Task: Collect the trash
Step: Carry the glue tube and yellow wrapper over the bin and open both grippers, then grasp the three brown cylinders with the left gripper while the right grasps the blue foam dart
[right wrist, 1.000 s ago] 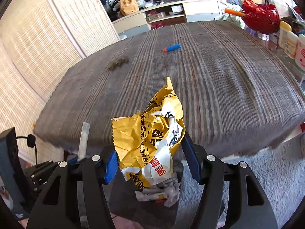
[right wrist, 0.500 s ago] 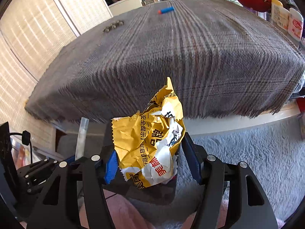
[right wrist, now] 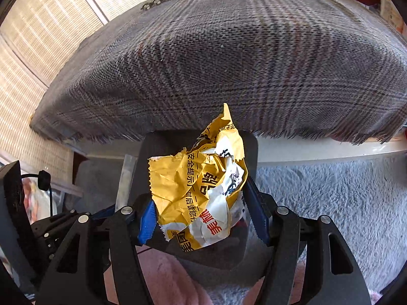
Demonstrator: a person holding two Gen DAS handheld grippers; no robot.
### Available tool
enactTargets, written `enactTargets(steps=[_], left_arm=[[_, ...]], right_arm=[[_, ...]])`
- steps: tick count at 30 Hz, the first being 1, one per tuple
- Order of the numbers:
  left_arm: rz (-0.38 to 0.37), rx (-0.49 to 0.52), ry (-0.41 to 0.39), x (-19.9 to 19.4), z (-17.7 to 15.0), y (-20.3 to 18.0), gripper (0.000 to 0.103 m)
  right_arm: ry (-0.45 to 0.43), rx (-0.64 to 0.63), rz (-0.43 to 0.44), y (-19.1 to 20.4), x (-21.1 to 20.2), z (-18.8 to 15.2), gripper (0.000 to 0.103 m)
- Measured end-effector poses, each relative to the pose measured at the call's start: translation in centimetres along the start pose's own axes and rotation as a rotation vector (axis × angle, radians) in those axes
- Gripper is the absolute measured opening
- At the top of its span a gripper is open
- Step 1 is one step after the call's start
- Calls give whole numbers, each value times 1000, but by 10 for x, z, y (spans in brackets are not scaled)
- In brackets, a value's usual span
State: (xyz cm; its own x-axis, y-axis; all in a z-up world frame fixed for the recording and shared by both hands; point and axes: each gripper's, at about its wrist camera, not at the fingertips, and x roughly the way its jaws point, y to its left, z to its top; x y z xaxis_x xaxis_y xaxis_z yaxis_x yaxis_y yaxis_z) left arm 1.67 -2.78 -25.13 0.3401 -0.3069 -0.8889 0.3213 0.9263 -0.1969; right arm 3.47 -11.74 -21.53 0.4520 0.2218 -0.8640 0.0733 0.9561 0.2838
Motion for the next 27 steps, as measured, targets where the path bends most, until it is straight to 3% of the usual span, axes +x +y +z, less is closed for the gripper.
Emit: enactTargets(steps=[7, 11, 14, 16, 18, 20, 27], left_arm=[[-6, 1, 8, -2, 2, 11, 14], [0, -2, 0, -9, 1, 12, 32], [5, -1, -7, -14, 0, 14, 40], [7, 0, -15, -18, 0, 14, 46], [12, 1, -22, -22, 1, 15, 53], [20, 5, -33, -26, 1, 13, 64], [50, 16, -80, -47, 5, 11, 86]], right_arm=[[2, 8, -14, 3, 4, 4, 69], [-16, 23, -37, 2, 0, 4, 82], [-20, 29, -42, -1, -2, 4, 82], [-27, 32, -60, -2, -3, 3, 92], [-39, 37, -77, -5, -6, 4, 95], [-46, 48, -83, -8, -9, 4, 100], [-60, 69, -94, -17, -18, 5, 100]])
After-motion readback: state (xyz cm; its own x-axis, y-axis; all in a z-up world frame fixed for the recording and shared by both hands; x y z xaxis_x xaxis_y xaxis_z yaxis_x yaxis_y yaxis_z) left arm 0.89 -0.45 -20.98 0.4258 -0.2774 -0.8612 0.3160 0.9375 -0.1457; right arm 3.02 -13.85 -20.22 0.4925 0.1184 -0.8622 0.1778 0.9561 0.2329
